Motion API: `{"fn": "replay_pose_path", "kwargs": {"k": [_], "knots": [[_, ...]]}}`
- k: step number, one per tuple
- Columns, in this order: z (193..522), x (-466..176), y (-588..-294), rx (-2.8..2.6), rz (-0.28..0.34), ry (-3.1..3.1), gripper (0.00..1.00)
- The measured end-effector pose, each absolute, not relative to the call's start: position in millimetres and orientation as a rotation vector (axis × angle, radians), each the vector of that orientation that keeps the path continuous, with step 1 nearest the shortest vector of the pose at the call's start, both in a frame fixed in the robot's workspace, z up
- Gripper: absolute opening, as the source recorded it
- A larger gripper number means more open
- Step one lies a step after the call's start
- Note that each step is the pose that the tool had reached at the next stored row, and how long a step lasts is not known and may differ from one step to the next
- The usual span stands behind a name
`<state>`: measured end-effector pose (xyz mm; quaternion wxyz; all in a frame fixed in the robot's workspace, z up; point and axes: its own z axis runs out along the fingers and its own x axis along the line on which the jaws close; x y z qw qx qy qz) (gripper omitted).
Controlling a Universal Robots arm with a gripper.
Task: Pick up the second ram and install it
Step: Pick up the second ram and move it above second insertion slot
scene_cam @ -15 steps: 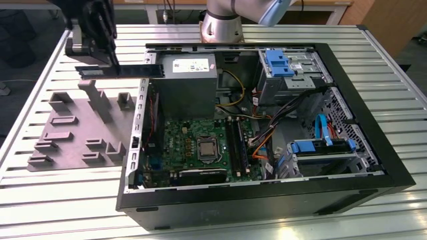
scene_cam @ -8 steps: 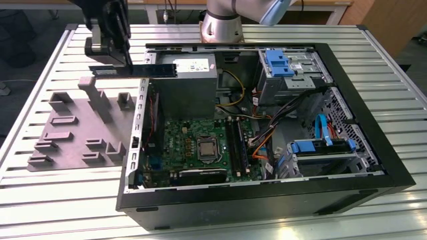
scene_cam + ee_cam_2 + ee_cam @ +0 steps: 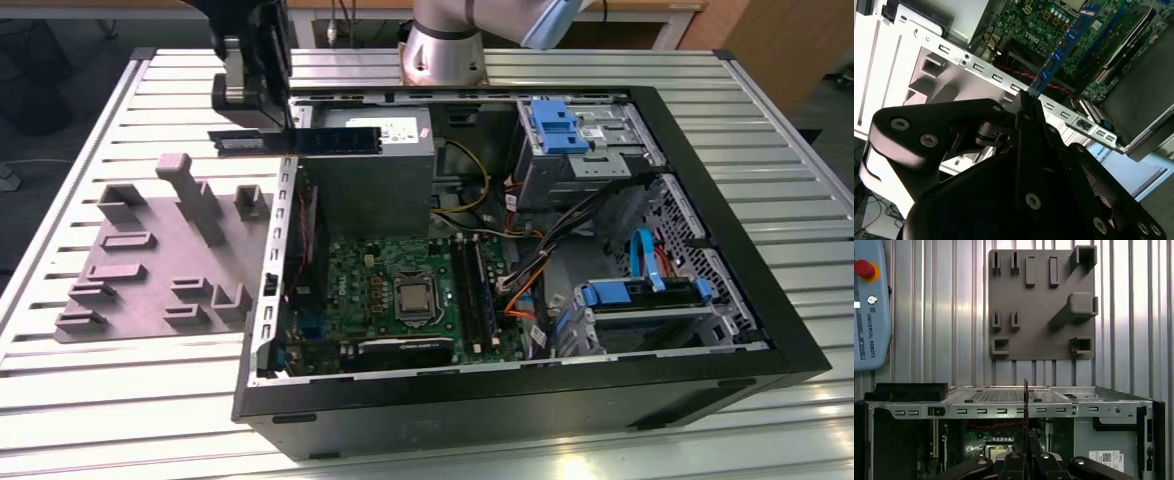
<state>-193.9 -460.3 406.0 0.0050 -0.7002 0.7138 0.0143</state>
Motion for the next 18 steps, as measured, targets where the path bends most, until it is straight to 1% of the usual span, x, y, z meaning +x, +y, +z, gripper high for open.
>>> {"fn": "replay_pose_path", "kwargs": {"k": [18], "knots": [[406,-149,-460,-2.193,0.045,2.235,0.14]]}}
